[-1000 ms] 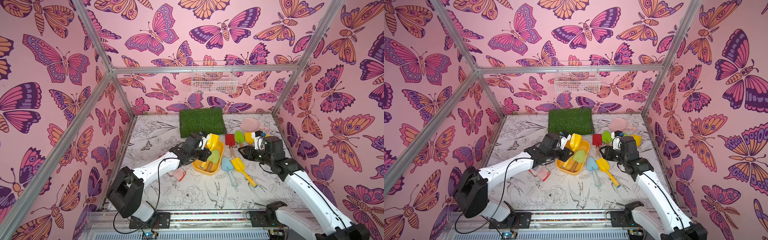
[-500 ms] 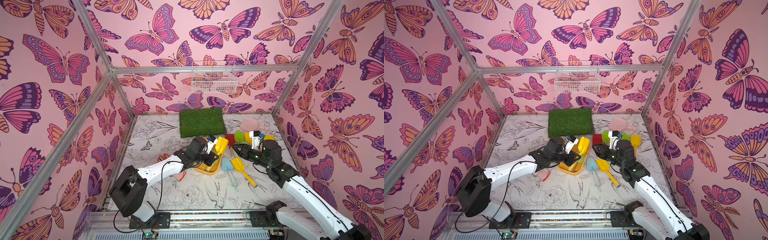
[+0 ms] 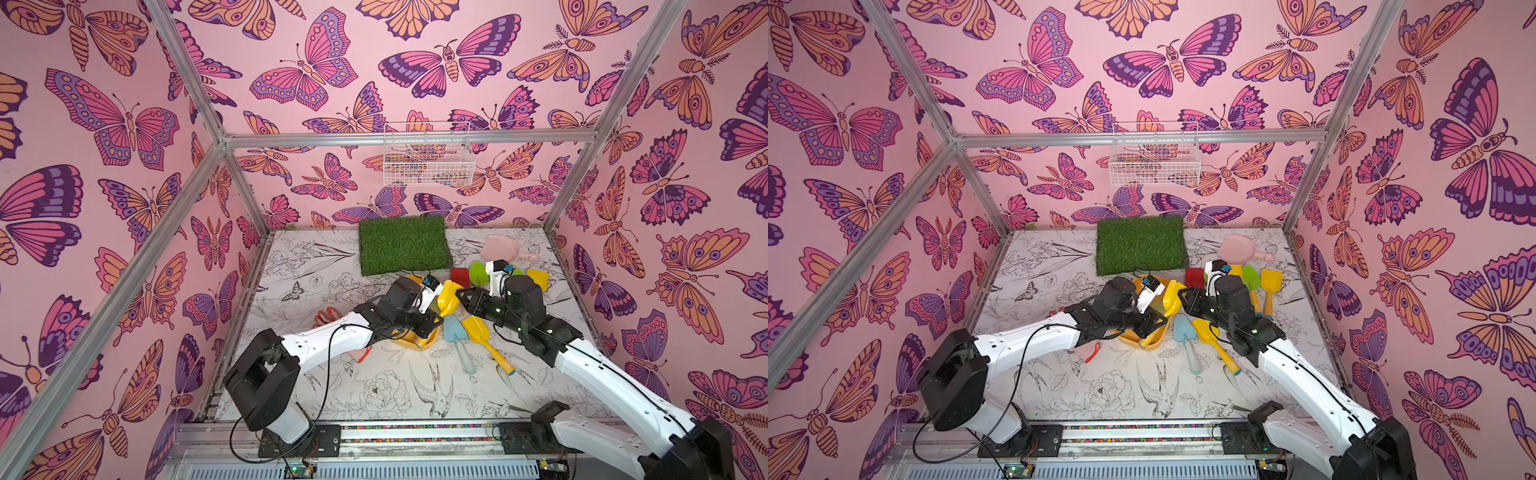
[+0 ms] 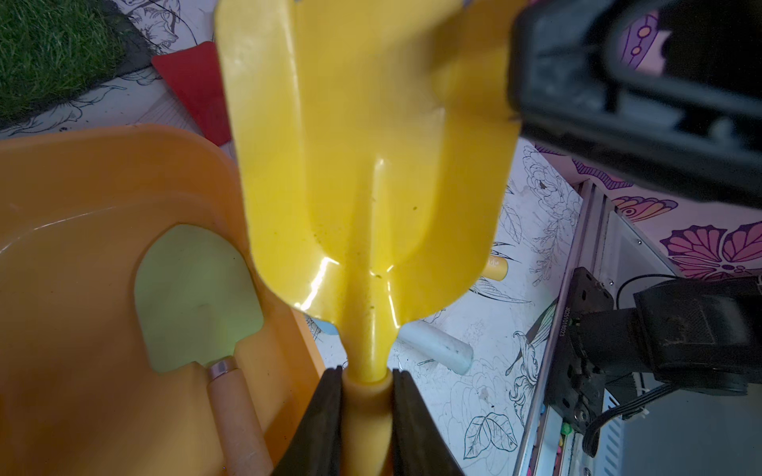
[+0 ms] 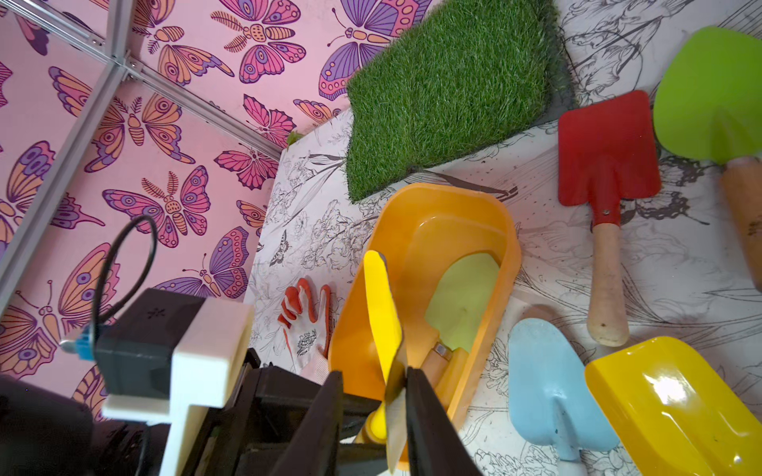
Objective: Take the shovel out of the storage box
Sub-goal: Place the shovel at the center of the board.
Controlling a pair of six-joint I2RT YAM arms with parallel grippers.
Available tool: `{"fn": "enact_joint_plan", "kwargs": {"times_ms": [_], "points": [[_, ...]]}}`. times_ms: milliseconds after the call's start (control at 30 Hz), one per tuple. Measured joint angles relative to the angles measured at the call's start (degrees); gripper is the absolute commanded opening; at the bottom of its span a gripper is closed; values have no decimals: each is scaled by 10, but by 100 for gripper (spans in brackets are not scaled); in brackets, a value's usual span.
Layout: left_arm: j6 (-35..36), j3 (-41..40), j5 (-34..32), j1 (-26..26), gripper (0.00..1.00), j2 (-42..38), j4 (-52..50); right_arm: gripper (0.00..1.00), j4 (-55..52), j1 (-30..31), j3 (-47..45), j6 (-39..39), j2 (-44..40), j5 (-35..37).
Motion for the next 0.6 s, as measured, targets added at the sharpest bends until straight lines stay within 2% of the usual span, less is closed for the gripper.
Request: {"fn": "enact_joint_plan", "kwargs": {"times_ms": [100,167,233,267,333,400,600], "points": [[0,7,0,-3,0,4,0,18,-10,4,5,-9,7,14],[0,10,0,-4,7,7,0,10,-17,5,6,-10,8,25],[0,12,-2,-4,17,10,0,4,-30,5,6,-17,8,44],[0,13,-5,-5,27,11,0,2,-37,5,6,-19,8,52],[0,14,-3,-5,46,13,2,0,-42,5,6,-21,8,59],[0,14,0,-7,57,14,6,0,-44,6,6,-27,8,60],[-4,14,-2,-9,69,14,15,0,-66,6,6,-55,-2,88]]}}
